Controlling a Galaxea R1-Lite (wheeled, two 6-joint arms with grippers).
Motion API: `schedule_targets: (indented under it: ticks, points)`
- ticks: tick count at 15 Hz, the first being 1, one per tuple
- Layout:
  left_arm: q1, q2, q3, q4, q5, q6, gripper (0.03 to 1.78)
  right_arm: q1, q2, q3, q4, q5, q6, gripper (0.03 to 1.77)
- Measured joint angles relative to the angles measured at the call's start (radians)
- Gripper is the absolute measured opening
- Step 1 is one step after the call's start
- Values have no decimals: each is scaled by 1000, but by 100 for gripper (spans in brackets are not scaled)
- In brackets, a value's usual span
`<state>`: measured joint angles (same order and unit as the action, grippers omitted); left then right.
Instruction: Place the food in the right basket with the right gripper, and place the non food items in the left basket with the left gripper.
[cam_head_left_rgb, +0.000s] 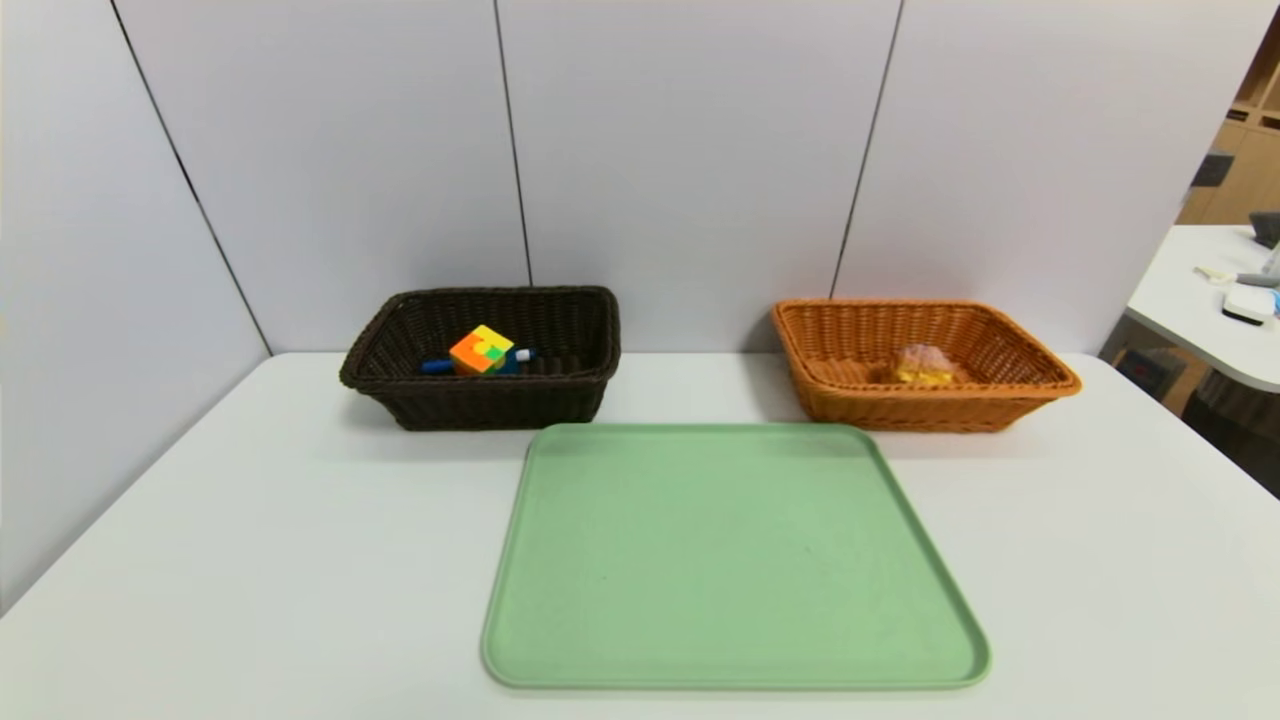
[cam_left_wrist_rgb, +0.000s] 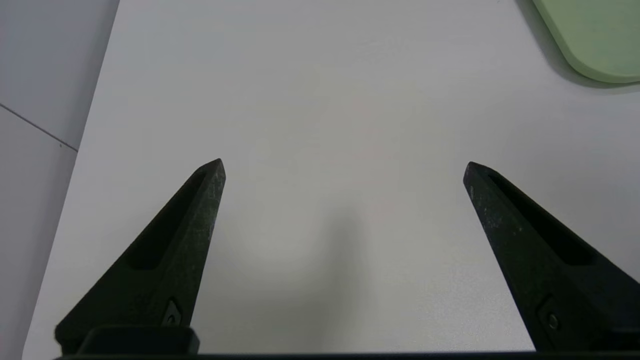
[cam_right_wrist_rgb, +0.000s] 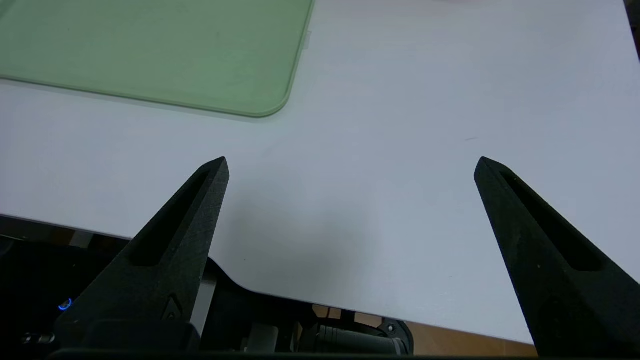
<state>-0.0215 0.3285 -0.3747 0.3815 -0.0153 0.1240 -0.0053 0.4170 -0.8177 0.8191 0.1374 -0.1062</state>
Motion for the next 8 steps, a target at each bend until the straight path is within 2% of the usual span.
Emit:
schedule_targets:
  ticks: [4,6,8]
  points:
    - [0,-37,24,-20,3,0,169,-6,-85,37,-13,14,0,169]
    - [4,-57,47,-54,6,-1,169,-8,-119,78,-96,18,0,169]
    - [17,-79,88,-106,11,-3,169,-10,-145,166,-235,9,1,169]
